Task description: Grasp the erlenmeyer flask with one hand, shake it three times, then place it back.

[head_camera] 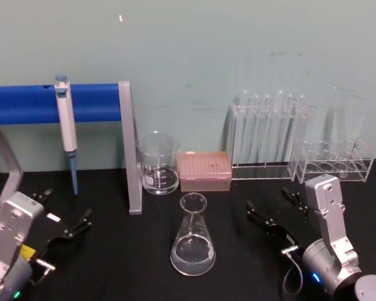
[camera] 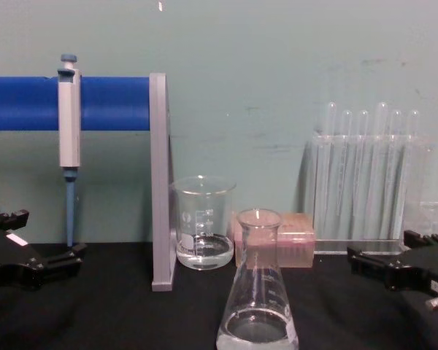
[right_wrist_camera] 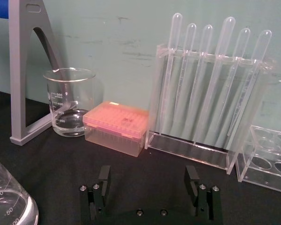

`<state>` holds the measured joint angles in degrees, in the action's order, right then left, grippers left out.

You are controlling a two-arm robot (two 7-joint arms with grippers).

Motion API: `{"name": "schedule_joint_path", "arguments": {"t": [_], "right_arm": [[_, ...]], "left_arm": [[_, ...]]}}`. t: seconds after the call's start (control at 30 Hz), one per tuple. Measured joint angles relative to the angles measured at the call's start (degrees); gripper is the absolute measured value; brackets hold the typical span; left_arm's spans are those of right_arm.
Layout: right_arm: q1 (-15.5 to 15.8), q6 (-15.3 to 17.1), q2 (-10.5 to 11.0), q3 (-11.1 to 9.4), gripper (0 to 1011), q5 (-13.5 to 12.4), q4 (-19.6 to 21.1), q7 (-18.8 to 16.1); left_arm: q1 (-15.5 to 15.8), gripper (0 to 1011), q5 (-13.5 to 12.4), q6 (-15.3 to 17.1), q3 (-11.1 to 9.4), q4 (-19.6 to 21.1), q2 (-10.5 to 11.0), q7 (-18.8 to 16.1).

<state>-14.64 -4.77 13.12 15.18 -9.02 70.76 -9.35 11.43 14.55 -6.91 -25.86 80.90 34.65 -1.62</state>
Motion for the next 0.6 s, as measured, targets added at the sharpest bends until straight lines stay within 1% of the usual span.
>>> {"name": "schedule_joint_path", "arguments": {"t": [0.6], "right_arm": [[0.0, 0.0, 0.0, 0.0, 1002, 0.0, 0.0, 0.0]], "left_arm": [[0.0, 1001, 0.0, 0.0, 0.0, 0.0, 0.0, 0.0]]}}
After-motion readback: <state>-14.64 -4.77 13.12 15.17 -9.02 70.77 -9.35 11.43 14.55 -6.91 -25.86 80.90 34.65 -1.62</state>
